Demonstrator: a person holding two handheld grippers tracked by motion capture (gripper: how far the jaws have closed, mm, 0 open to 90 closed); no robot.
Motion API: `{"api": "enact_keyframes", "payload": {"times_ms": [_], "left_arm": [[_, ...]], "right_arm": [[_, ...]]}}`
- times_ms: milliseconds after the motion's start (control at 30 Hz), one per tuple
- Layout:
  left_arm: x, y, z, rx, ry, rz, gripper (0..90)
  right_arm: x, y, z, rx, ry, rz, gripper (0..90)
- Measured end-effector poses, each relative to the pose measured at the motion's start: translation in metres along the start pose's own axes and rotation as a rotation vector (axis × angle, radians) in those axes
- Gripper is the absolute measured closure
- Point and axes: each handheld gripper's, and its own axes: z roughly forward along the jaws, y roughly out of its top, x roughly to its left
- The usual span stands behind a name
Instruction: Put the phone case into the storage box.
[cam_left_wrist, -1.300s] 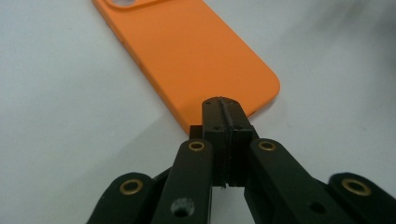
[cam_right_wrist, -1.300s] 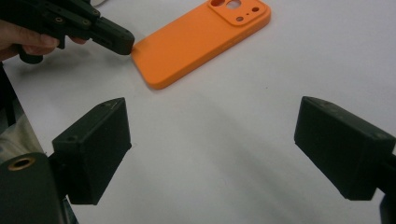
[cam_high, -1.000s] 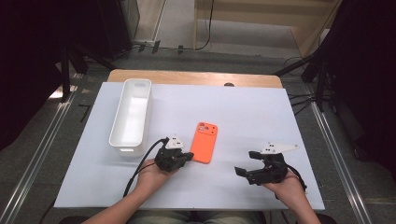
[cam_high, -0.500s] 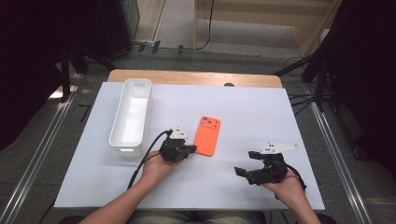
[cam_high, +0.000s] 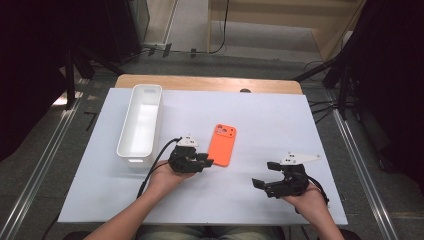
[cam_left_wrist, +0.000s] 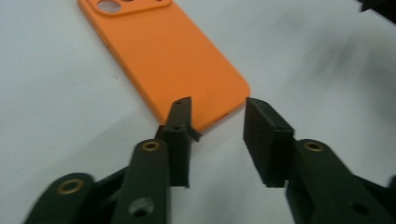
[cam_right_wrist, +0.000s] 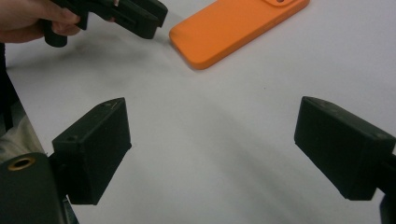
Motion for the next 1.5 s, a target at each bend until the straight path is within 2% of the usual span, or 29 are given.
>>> {"api": "enact_keyframes", "payload": {"times_ms": [67,100,167,333,400,600,667,700,900,1067,1133,1500], "left_arm": [[0.000,0.001,-0.004,0.000,-0.058,-0.024,50.7],[0.000,0.001,-0.007,0.016,-0.079,-0.031,48.4],[-0.002,0.001,-0.011,0.020,-0.101,-0.020,48.1],[-0.004,0.001,-0.023,0.025,-0.127,-0.002,38.2],[-0.005,0.001,-0.026,0.013,-0.135,0.002,35.2],[-0.006,0.000,-0.035,0.010,-0.103,0.010,33.0],[-0.007,-0.001,-0.039,0.012,-0.111,0.028,30.0],[-0.009,-0.001,-0.042,0.010,-0.111,0.023,27.5],[-0.009,-0.008,-0.056,-0.022,-0.132,0.026,26.9],[-0.009,-0.012,-0.063,-0.037,-0.157,0.017,12.0],[-0.009,-0.013,-0.067,-0.043,-0.163,0.013,12.0],[-0.009,-0.022,-0.084,-0.048,-0.107,0.018,13.3]], "right_arm": [[0.001,0.000,0.000,0.001,0.005,0.005,9.6],[0.001,0.000,0.000,0.002,0.007,0.006,9.6],[0.001,0.000,0.001,0.005,0.006,0.006,9.6],[0.000,0.000,0.000,0.002,0.003,0.009,9.6],[-0.001,0.000,-0.001,0.003,0.003,0.013,9.6],[0.000,-0.001,-0.001,0.004,0.003,0.009,9.6],[0.000,-0.001,-0.001,0.002,0.003,0.015,9.6],[-0.001,-0.001,-0.001,0.003,0.003,0.017,9.6],[0.000,0.000,-0.001,0.006,0.005,0.019,9.6],[-0.001,0.000,0.000,0.006,0.007,0.008,9.6],[-0.001,0.000,0.000,0.006,0.008,0.009,9.6],[-0.001,0.000,-0.001,0.007,0.010,0.027,9.6]]}}
